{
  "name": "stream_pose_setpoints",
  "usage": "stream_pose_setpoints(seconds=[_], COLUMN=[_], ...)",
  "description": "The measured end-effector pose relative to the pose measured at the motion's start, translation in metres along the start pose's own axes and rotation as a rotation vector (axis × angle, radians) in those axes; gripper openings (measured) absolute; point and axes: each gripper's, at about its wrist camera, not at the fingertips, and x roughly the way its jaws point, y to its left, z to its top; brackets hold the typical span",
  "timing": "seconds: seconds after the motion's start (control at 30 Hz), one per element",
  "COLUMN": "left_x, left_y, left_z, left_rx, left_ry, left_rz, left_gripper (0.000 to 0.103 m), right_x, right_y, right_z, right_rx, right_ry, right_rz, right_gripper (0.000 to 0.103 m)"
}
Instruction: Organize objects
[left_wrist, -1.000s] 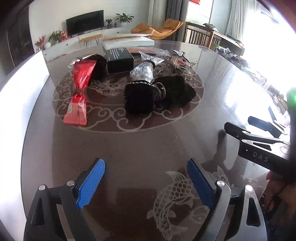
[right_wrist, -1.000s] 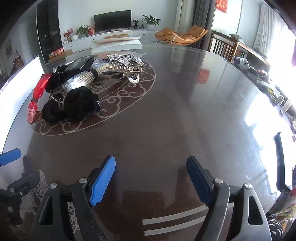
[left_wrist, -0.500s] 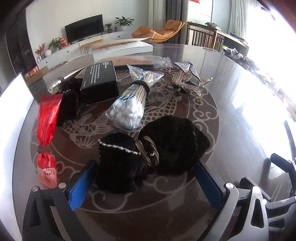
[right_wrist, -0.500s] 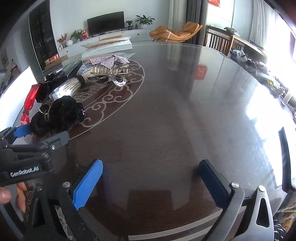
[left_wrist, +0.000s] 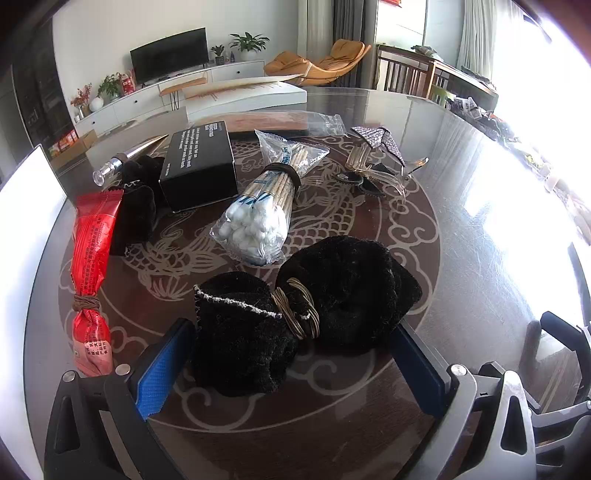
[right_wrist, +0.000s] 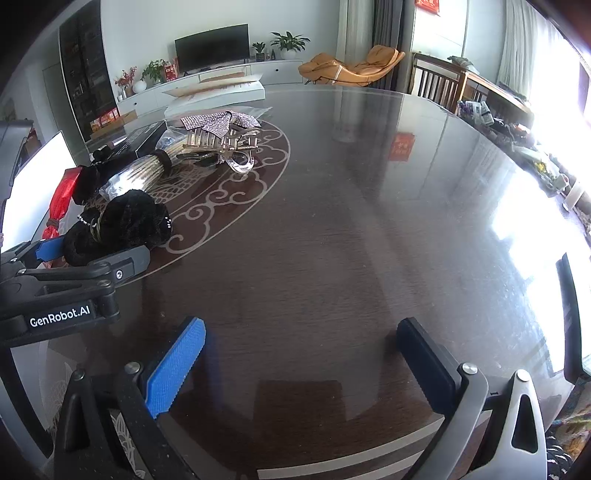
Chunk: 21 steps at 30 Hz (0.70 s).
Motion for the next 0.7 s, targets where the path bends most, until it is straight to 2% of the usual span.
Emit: stream_pose_setpoints(seconds=[0.7], left_x=[-0.0007], left_y=[-0.0007], left_z=[-0.0001], left_rx=[-0.002], left_ry=[0.0], left_rz=[0.0], left_gripper=[0.103], right_x=[-0.0007], right_y=[-0.0001], right_z=[0.0], right_rx=[-0.001], right_ry=[0.0], right_rz=[0.0], right_gripper=[0.103])
